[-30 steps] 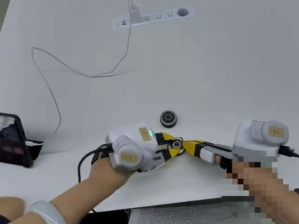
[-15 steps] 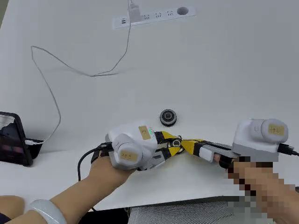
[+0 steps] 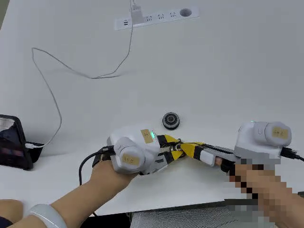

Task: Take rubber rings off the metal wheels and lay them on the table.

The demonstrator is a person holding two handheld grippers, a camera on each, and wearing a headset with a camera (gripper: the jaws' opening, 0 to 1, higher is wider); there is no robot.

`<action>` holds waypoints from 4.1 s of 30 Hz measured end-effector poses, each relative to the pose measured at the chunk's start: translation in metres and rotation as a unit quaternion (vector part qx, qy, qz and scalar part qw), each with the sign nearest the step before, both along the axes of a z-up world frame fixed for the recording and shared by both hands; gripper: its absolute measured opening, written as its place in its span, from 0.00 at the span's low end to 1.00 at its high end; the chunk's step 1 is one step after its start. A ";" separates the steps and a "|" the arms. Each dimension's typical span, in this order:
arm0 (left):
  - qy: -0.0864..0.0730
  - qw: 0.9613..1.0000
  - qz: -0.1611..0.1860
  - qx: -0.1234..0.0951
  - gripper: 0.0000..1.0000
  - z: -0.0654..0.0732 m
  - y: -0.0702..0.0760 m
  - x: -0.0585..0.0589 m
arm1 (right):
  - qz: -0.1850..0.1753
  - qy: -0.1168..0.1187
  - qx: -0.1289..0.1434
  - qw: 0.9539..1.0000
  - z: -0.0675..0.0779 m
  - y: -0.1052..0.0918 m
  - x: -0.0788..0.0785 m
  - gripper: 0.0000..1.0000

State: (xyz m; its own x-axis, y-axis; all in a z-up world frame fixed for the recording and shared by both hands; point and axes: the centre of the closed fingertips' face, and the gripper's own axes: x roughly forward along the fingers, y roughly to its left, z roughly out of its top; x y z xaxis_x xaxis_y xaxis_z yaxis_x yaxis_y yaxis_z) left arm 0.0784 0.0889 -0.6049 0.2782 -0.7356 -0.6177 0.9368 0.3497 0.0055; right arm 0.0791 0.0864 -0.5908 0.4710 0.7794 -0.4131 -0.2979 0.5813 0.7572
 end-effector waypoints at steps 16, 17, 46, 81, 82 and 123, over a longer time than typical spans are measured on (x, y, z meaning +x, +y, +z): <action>0.005 1.000 -0.006 -0.003 0.15 0.001 -0.001 -0.001 | -0.012 0.002 -0.012 1.000 -0.004 -0.005 0.003 0.02; 0.006 1.000 -0.007 -0.005 0.16 0.001 -0.001 -0.002 | -0.012 0.002 -0.013 1.000 -0.004 -0.006 0.003 0.02; -0.006 1.000 0.022 -0.014 0.25 0.009 0.017 0.003 | -0.011 0.000 0.002 1.000 0.002 0.001 0.002 0.02; -0.004 0.999 0.026 -0.025 0.26 0.012 0.017 0.002 | -0.052 -0.017 0.023 0.998 0.024 -0.020 0.014 0.02; -0.004 0.999 0.027 -0.025 0.26 0.011 0.017 0.002 | -0.054 -0.017 0.023 0.998 0.024 -0.022 0.014 0.02; -0.003 0.999 0.046 -0.022 0.36 0.009 0.025 0.005 | -0.106 -0.020 -0.104 0.989 -0.012 -0.093 0.020 0.17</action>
